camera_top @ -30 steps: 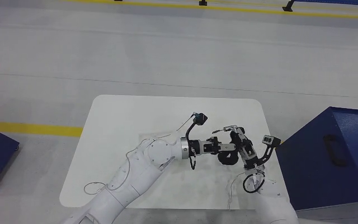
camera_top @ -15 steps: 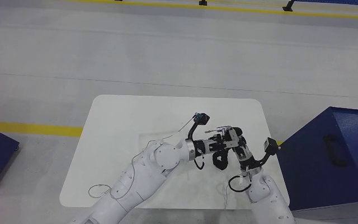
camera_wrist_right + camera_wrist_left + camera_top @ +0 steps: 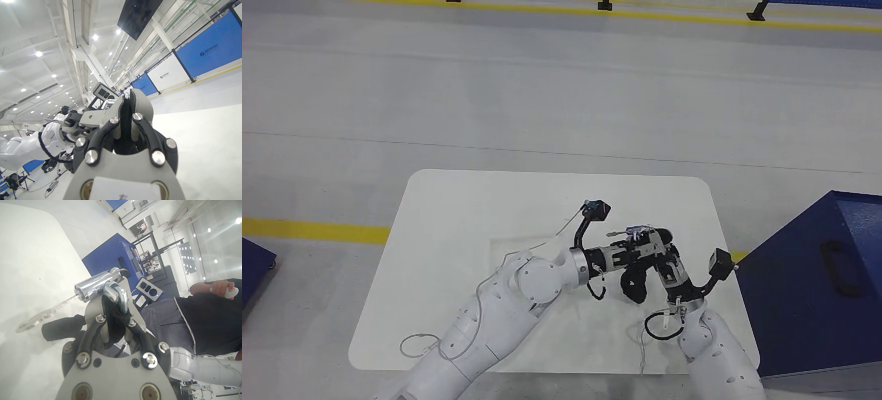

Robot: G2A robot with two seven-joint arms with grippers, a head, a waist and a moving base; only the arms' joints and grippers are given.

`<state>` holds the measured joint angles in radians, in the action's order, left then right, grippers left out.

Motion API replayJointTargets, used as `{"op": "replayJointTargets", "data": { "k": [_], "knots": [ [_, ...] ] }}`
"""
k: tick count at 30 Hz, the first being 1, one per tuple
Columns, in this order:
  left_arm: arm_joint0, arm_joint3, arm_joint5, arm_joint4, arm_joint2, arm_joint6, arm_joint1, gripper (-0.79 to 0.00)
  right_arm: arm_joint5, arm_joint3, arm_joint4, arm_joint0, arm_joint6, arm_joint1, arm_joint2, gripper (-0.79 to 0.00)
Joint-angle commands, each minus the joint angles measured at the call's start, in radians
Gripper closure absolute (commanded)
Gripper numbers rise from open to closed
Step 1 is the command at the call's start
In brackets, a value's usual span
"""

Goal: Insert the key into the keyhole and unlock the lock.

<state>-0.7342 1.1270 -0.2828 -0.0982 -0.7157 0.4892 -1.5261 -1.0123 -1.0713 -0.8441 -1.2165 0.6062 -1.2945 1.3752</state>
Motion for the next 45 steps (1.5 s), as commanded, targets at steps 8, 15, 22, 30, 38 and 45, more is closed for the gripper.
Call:
{"op": "replayJointTargets", "data": {
  "k": [8, 15, 22, 30, 38, 45],
  "knots": [
    [-0.026, 0.027, -0.033, -0.001, -0.034, 0.010, 0.004, 0.000, 0.000, 0.050, -0.008, 0.025, 0.043, 0.013, -0.036, 0.000],
    [-0.038, 0.027, -0.043, -0.009, -0.056, 0.021, 0.007, 0.000, 0.000, 0.084, 0.017, 0.043, 0.049, 0.016, -0.057, 0.000],
    [-0.048, 0.012, -0.011, -0.013, -0.082, 0.036, 0.011, -0.785, 0.000, 0.103, 0.055, 0.058, 0.038, 0.020, -0.062, 0.000],
    [-0.035, -0.050, 0.013, -0.005, -0.065, 0.098, 0.001, -0.785, 0.000, 0.146, 0.078, 0.075, 0.021, 0.027, -0.034, 0.000],
    [0.016, -0.152, -0.016, 0.005, -0.043, 0.081, -0.024, -0.785, 0.000, 0.207, 0.078, 0.087, -0.010, 0.030, -0.017, 0.000],
    [-0.009, -0.116, -0.120, -0.003, -0.097, -0.024, -0.016, -0.785, 0.000, 0.322, 0.135, 0.105, -0.129, 0.021, -0.043, 0.000]
  ]
}}
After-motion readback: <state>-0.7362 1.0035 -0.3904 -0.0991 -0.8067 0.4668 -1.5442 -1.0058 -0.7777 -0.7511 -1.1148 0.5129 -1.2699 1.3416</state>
